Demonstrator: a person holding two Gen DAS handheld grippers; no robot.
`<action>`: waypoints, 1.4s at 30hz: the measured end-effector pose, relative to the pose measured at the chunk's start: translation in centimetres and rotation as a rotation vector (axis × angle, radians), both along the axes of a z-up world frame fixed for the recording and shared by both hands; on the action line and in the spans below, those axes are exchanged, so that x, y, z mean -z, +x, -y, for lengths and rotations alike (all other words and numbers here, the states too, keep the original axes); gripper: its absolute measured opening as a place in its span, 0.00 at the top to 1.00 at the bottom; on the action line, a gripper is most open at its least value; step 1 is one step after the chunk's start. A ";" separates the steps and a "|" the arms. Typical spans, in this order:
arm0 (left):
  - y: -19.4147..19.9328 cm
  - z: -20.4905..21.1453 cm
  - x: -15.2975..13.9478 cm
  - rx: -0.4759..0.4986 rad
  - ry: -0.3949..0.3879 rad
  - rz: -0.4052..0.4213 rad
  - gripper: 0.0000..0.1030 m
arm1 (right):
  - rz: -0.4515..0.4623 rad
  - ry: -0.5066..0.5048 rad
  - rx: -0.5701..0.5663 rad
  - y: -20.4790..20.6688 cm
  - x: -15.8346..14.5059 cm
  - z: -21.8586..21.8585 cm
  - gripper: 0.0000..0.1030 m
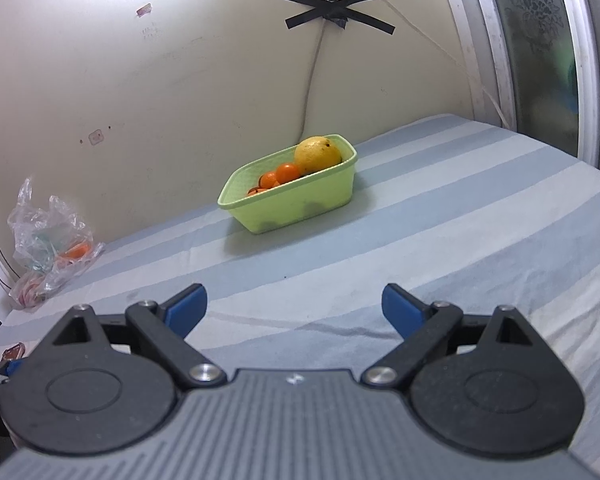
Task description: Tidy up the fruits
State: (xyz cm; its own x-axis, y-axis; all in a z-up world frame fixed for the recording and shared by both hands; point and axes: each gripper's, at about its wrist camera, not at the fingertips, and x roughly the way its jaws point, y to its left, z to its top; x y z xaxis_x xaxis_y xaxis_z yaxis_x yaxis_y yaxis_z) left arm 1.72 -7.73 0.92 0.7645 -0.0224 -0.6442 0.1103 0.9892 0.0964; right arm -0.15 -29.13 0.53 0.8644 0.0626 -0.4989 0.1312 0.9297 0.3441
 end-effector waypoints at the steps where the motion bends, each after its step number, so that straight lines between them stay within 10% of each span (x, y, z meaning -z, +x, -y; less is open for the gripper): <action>1: 0.1 0.0 0.0 0.000 0.003 -0.002 0.00 | 0.000 0.000 -0.001 0.1 0.0 0.0 0.07; 42: 0.5 0.0 1.1 0.005 0.031 -0.047 0.00 | -0.024 -0.007 -0.020 0.6 0.2 0.3 0.07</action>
State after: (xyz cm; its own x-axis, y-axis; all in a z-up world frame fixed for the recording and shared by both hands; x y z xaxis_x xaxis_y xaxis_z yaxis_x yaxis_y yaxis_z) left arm 2.23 -7.69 -0.17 0.7335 -0.0056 -0.6797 0.1206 0.9852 0.1221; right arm 0.47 -29.47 0.33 0.8507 0.0764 -0.5200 0.1203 0.9348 0.3342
